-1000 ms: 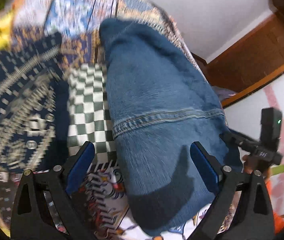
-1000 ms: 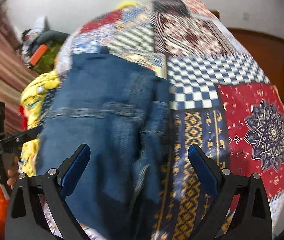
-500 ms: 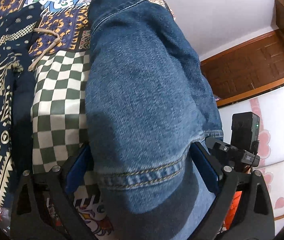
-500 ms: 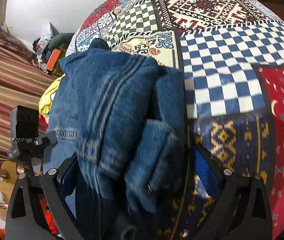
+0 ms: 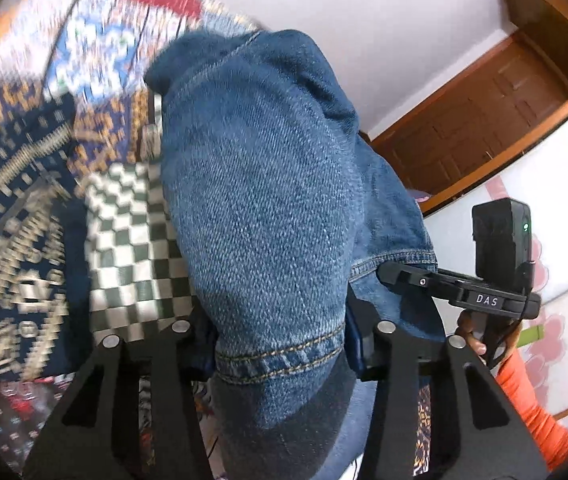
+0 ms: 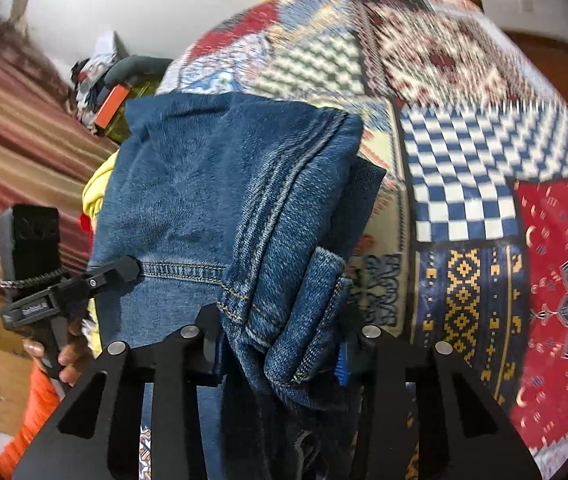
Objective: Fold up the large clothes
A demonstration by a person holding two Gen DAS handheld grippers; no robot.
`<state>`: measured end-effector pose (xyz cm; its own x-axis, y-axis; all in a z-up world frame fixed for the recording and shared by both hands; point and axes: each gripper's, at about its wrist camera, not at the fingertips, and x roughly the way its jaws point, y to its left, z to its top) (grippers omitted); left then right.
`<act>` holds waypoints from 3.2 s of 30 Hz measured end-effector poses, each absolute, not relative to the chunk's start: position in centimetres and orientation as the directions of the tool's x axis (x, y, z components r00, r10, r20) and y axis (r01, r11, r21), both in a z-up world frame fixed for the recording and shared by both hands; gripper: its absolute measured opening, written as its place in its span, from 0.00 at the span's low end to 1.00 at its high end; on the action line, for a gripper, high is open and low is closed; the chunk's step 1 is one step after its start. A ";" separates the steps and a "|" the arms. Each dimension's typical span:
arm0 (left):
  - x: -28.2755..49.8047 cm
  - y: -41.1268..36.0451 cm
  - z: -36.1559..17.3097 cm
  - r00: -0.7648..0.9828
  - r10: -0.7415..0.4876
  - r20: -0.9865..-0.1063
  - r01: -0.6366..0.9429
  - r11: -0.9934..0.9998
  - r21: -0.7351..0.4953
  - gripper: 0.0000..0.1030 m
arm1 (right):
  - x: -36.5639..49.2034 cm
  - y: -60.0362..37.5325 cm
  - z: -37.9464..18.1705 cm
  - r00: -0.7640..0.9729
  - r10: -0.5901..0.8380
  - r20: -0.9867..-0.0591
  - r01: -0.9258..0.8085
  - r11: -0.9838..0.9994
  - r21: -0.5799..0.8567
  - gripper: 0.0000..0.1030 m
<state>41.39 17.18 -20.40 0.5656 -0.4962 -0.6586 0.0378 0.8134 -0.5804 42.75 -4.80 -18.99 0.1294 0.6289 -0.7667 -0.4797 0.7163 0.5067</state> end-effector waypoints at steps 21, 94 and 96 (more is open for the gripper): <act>32.3 38.0 -12.7 0.745 -0.231 -0.625 -0.132 0.868 -0.479 0.45 | 38.4 16.0 -11.5 0.146 0.741 -0.656 -0.662 0.566 0.492 0.33; 1.6 15.8 -2.1 0.932 0.353 -0.082 -0.359 0.931 -0.063 0.99 | 9.6 2.7 0.9 0.725 0.672 -0.155 -0.667 0.740 0.088 1.00; 1.6 15.6 -2.2 0.930 0.359 -0.084 -0.364 0.929 -0.062 0.99 | 9.2 2.6 0.9 0.739 0.659 -0.143 -0.656 0.751 0.073 1.00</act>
